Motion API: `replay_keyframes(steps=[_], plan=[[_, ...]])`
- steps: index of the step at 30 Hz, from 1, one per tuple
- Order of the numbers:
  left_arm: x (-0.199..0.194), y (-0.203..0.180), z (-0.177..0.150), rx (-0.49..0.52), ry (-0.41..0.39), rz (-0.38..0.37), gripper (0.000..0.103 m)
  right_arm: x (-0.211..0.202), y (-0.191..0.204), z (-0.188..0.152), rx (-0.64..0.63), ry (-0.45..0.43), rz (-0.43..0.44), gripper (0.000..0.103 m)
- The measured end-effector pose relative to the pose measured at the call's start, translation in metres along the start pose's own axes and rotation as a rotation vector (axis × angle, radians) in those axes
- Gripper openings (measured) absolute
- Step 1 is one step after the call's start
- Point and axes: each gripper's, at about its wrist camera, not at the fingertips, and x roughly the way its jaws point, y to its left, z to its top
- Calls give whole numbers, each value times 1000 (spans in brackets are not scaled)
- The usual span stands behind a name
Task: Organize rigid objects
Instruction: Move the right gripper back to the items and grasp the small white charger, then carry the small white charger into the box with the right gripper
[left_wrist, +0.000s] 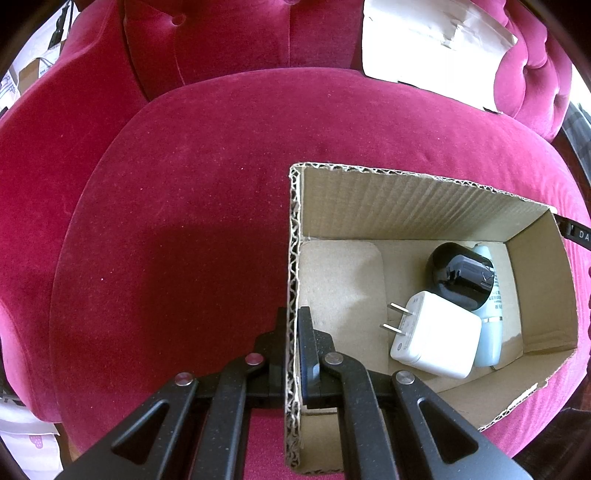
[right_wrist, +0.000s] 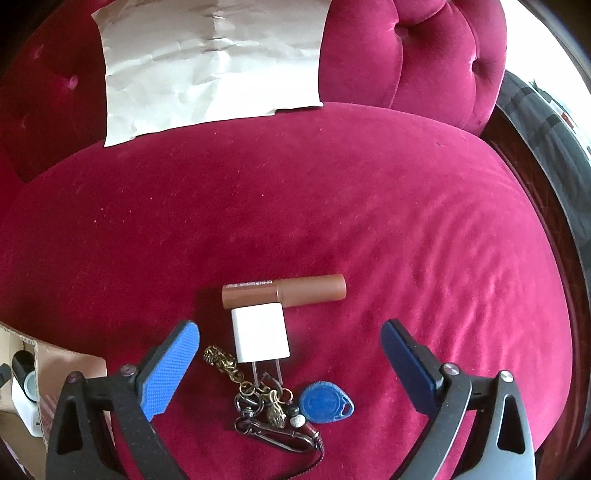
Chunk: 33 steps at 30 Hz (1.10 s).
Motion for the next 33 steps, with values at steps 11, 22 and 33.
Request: replay_keyframes(steps=[11, 22, 33], plan=[[0, -2, 0, 0, 0, 1, 4, 0, -2, -2, 23, 31, 55, 28], [0, 0, 1, 0, 0, 2, 4, -10, 2, -2, 2, 21, 47, 28], [0, 1, 1, 0, 0, 3, 4, -27, 5, 0, -11, 6, 38, 28]])
